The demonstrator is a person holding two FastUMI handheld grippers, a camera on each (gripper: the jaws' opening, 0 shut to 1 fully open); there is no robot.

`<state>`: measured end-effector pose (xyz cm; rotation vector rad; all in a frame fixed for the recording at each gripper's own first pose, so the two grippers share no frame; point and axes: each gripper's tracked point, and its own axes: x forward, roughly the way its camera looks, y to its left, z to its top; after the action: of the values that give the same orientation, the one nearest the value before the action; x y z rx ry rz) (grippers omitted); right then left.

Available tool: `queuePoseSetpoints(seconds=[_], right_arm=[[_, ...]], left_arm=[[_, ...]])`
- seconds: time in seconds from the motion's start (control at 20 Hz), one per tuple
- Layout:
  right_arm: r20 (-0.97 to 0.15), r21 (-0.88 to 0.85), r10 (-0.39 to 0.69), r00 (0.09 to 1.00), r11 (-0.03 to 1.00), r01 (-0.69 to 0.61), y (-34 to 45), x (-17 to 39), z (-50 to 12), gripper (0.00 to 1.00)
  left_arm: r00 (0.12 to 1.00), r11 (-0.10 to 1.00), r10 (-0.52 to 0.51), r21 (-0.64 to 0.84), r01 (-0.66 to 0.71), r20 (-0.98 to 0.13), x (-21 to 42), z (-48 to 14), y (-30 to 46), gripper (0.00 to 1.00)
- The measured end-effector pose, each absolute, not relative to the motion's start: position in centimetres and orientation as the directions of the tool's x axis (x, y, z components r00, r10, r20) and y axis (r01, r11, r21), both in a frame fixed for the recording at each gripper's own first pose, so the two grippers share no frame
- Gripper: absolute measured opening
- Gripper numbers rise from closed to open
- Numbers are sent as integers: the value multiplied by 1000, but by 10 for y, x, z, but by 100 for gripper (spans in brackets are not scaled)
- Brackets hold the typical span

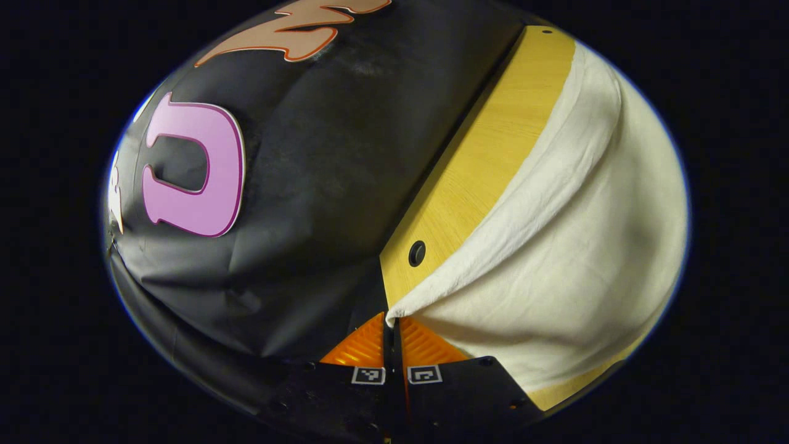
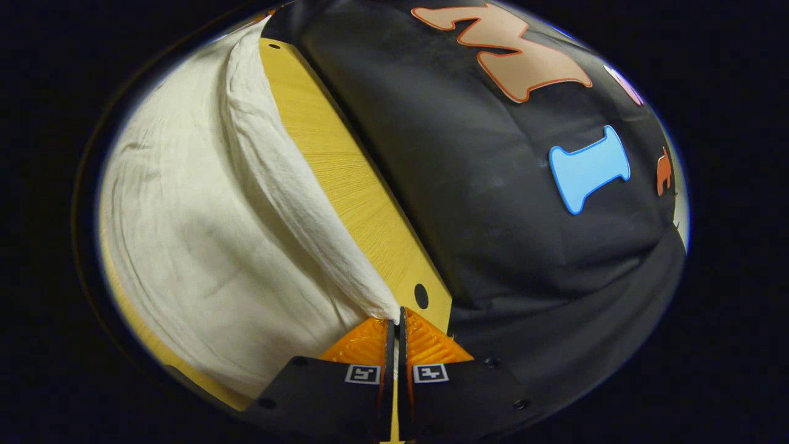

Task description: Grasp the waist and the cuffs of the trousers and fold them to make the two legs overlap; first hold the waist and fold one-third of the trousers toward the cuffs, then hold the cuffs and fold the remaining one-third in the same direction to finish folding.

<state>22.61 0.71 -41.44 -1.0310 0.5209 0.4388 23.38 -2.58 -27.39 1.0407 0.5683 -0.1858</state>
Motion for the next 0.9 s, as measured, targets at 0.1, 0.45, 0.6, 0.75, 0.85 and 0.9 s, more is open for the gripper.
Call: queuePoseSetpoints(seconds=[0.1,0.45,0.6,0.75,0.85,0.9], right_arm=[[-606,-679,91,791,459,-573,9,233,-427,3],[-630,-588,93,771,592,-551,7,234,-420,75],[-605,-502,78,792,735,-456,-2,235,-398,98],[-613,-385,60,788,848,-364,-14,221,-382,98],[-629,-322,50,776,892,-318,-22,208,-382,98],[-640,-291,47,767,909,-298,-27,200,-383,98]], left_arm=[[840,526,127,754,394,-528,238,-283,-27,0],[835,611,118,703,365,-537,233,-282,-37,94],[855,676,118,671,304,-506,224,-263,-37,94],[870,769,100,593,240,-483,202,-240,-44,95],[881,831,61,513,215,-469,196,-228,-51,94],[889,859,38,470,204,-455,193,-222,-55,95]])
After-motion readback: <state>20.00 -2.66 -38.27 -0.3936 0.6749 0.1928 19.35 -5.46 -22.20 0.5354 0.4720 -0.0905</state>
